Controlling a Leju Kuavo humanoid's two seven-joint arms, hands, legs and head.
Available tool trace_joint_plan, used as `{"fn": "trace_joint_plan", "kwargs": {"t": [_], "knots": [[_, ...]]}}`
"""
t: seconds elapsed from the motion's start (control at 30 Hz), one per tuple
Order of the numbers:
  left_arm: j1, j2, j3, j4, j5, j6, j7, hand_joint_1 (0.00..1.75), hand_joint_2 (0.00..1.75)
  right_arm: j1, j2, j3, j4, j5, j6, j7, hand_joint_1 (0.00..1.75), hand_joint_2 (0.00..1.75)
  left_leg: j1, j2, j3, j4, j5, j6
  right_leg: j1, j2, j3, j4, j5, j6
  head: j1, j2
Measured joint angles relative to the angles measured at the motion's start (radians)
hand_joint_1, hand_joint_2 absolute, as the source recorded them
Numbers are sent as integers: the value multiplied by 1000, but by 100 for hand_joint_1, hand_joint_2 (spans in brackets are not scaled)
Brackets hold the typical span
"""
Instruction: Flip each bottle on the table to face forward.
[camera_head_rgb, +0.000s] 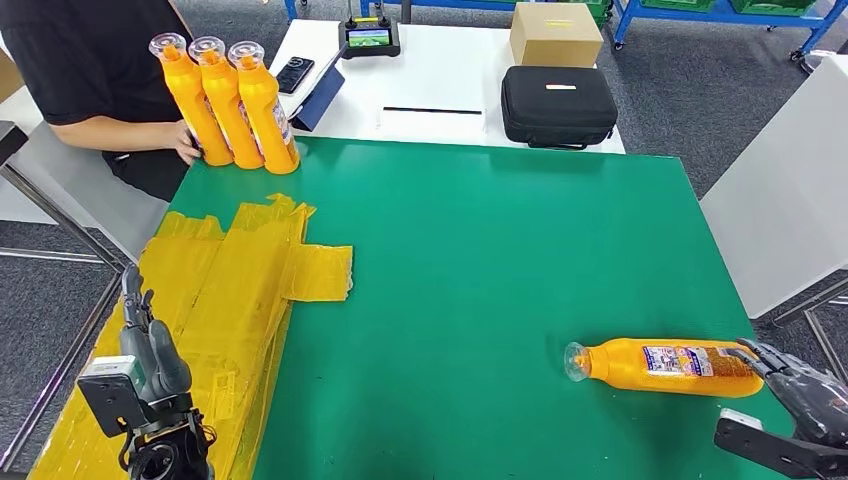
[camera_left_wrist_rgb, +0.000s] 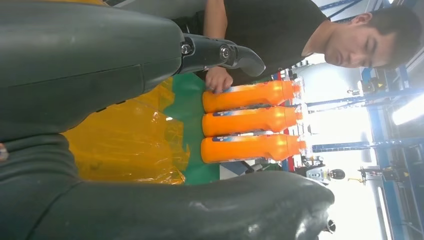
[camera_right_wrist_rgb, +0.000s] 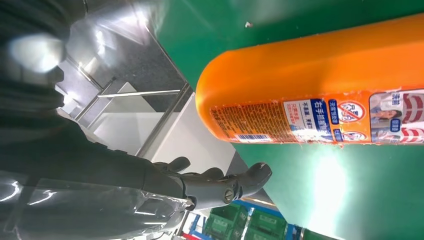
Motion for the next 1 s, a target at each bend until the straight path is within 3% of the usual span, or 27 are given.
{"fn": "trace_joint_plan", "kwargs": {"t": [0.3,0.47,0.6,0.63,0.73,0.77,1.0], "knots": [[0,0,0,5,12,-10,0,0,0,-91,-9,147,162,-9,-112,90,0,175,0,0,0,0,0,0,0,0,0,0,0,0,0,0],[-11,0,-8,16,21,-12,0,0,0,-228,-23,295,389,-13,-239,141,0,175,0,2,2,0,1,0,1,1,1,0,1,0,0,0],[-16,1,-18,27,23,-9,0,0,0,-331,-32,400,548,-22,-288,155,0,175,3,9,9,0,-2,-1,3,7,7,-3,2,-2,1,0],[-18,1,-19,29,25,-8,0,0,0,-348,-35,419,576,-26,-294,156,35,175,3,11,11,0,-3,-1,4,9,8,-4,2,-3,1,0],[-20,2,-21,33,33,-6,0,0,0,-394,-39,468,645,-32,-297,159,166,175,5,18,16,-1,-6,-2,6,17,12,-7,2,-4,0,0],[-20,2,-22,33,37,-4,0,0,0,-410,-36,485,668,-30,-293,163,175,175,7,21,18,-1,-8,-2,7,19,13,-9,2,-5,0,0],[-10,2,-29,16,51,14,0,0,0,-513,5,606,815,-8,-285,220,175,175,28,47,41,-4,-17,-4,28,24,31,-23,-33,-13,2,0]]}}
